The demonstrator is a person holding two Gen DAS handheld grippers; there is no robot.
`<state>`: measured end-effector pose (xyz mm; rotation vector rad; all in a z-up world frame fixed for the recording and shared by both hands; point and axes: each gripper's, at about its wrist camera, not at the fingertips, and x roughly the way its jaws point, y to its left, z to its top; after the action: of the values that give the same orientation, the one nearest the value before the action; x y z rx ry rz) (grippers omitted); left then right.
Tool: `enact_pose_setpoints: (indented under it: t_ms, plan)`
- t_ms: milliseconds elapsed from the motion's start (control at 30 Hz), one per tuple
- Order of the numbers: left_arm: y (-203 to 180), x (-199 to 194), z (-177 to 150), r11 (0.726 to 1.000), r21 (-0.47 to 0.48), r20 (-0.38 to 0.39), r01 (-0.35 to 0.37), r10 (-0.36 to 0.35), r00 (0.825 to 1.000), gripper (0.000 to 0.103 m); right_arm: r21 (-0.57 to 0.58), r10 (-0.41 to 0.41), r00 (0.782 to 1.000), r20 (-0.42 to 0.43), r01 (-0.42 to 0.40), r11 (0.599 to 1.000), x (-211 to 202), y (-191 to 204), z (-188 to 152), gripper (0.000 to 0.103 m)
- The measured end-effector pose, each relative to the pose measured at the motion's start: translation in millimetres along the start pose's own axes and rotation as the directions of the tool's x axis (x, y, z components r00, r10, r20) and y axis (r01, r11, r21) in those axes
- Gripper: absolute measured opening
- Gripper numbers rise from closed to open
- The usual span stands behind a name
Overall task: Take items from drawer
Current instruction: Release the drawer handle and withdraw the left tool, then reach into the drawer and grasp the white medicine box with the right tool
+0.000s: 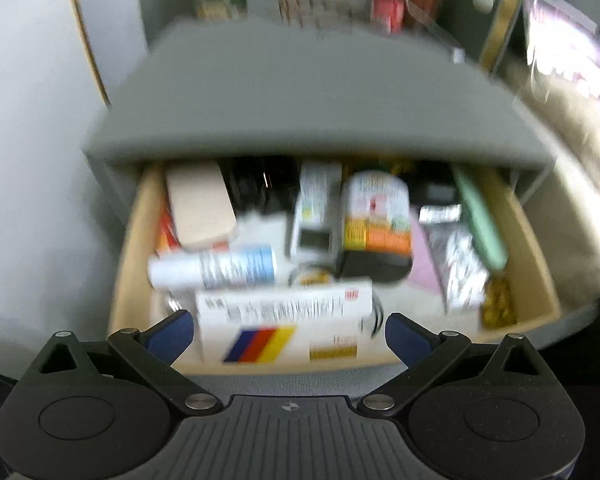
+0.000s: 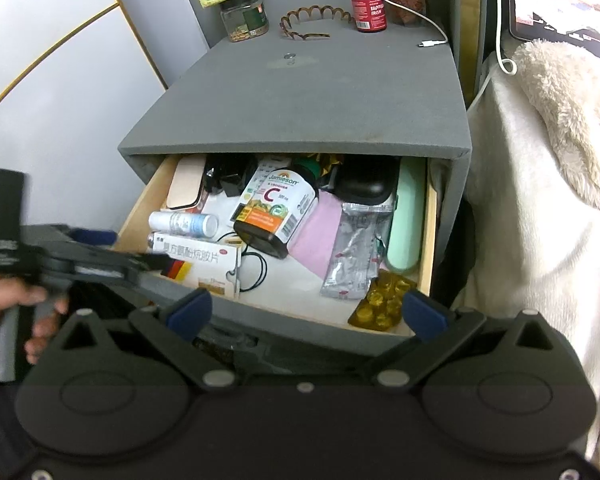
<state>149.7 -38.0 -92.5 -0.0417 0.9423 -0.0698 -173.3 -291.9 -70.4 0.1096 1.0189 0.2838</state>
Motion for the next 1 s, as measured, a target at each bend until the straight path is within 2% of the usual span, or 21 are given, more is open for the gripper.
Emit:
enact_pose_setpoints:
  t_ms: [167,300,400,500,667,800,900,1000]
  plan:
    - [12.7,-51.5,9.1,0.999,-0.031,0.108,0.019,-0.016,0.994,0.103,0.007,-0.002,1.000,-0.005,0.002,1.000,1.0,-1.5,1.8,0.103]
    - [25.8,-71.9,2.9,0.998,-0.054,0.153,0.025,-0.016,0.988,0.103,-0.002,-0.012,1.000,-0.010,0.012,1.000,1.8,-0.6,1.2,0.103]
    - [38.4,-75.7,-7.0,0.997,-0.078,0.166,0.007,0.006,0.986,0.103,-0.003,-0.023,1.000,-0.012,0.023,1.000,2.6,0.1,1.5,0.103]
    - [52.8,-74.8,-12.3,0.990,-0.143,0.171,0.022,0.003,0.985,0.103,0.008,-0.055,0.998,-0.001,0.055,0.998,0.1,3.3,3.6,0.103]
    - [59.8,-80.1,-1.0,0.995,-0.096,0.209,0.004,0.017,0.978,0.103,-0.054,-0.048,0.998,0.036,0.050,0.997,-4.1,26.9,15.1,0.103]
    - [68.3,-76.9,0.8,0.995,-0.078,0.204,-0.055,0.070,0.976,0.103,-0.073,-0.020,1.000,-0.015,0.019,0.997,14.5,53.2,31.1,0.103]
    - [78.9,-71.7,-2.0,0.993,-0.111,0.197,-0.045,0.066,0.978,0.103,-0.136,-0.017,0.998,-0.058,0.009,0.991,37.1,81.3,43.2,0.103]
    - [83.4,-66.6,-5.7,0.996,-0.091,0.208,-0.024,0.043,0.977,0.103,-0.145,-0.002,0.995,-0.097,-0.012,0.989,67.9,103.6,55.9,0.102]
